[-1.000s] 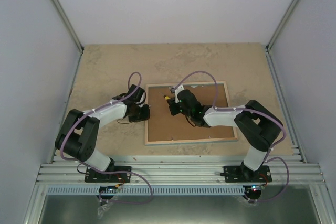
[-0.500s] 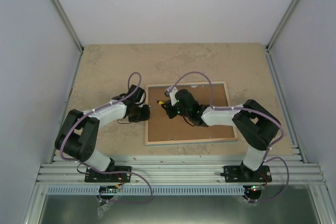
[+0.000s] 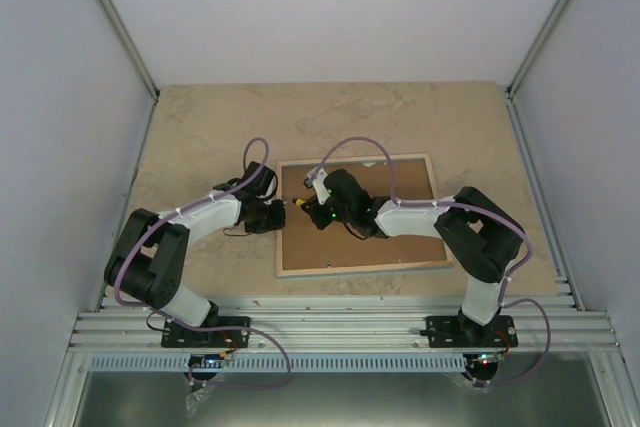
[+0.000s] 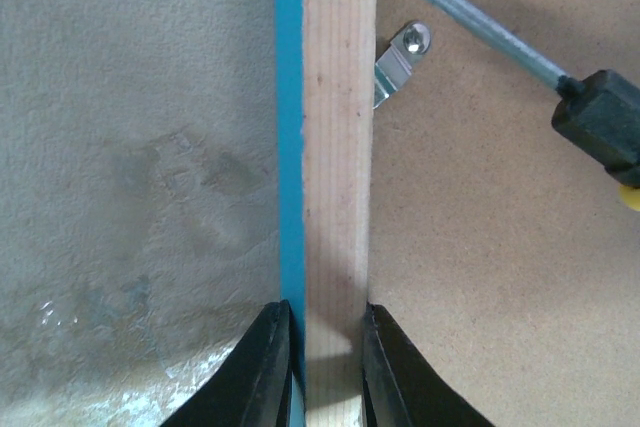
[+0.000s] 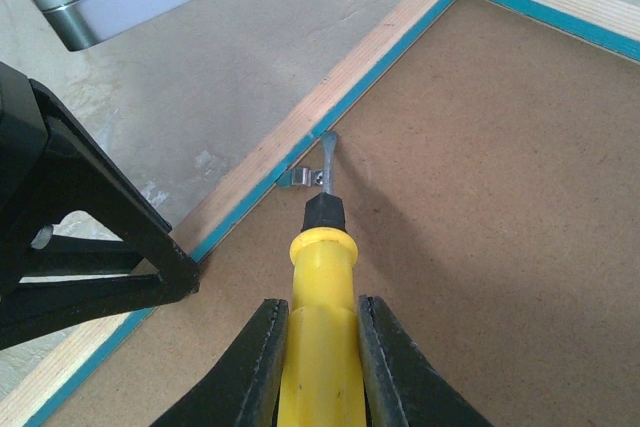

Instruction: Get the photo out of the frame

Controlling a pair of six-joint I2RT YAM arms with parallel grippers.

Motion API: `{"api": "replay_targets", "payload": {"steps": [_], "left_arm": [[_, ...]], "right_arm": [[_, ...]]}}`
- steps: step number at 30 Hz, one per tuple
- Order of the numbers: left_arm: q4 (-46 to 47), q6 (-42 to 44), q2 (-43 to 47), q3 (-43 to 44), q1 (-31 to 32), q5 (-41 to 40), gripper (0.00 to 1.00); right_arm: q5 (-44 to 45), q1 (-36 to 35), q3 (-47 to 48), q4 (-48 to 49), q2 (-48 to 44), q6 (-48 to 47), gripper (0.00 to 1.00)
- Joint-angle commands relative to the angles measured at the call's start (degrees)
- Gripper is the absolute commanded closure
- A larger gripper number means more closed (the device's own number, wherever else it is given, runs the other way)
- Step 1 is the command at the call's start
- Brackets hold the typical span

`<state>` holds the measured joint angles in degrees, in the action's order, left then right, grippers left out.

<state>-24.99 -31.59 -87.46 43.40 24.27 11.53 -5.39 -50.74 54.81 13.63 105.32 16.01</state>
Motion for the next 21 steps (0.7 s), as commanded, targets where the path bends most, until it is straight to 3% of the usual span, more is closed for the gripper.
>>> {"api": "replay_targets", "payload": {"steps": [1,21], "left_arm": [[0.4,-1.3,1.3,-0.6,0.2,3.8,0.88],[0.3,-1.0,1.0,-0.2,0.2,3.2,0.88]], "right_arm": [[-2.7,-0.6,1.2,-3.9,0.5,-2.6,1.00],[-7.2,-0.9,4.9,-16.5,-1.4,-12.1,1.00]]}}
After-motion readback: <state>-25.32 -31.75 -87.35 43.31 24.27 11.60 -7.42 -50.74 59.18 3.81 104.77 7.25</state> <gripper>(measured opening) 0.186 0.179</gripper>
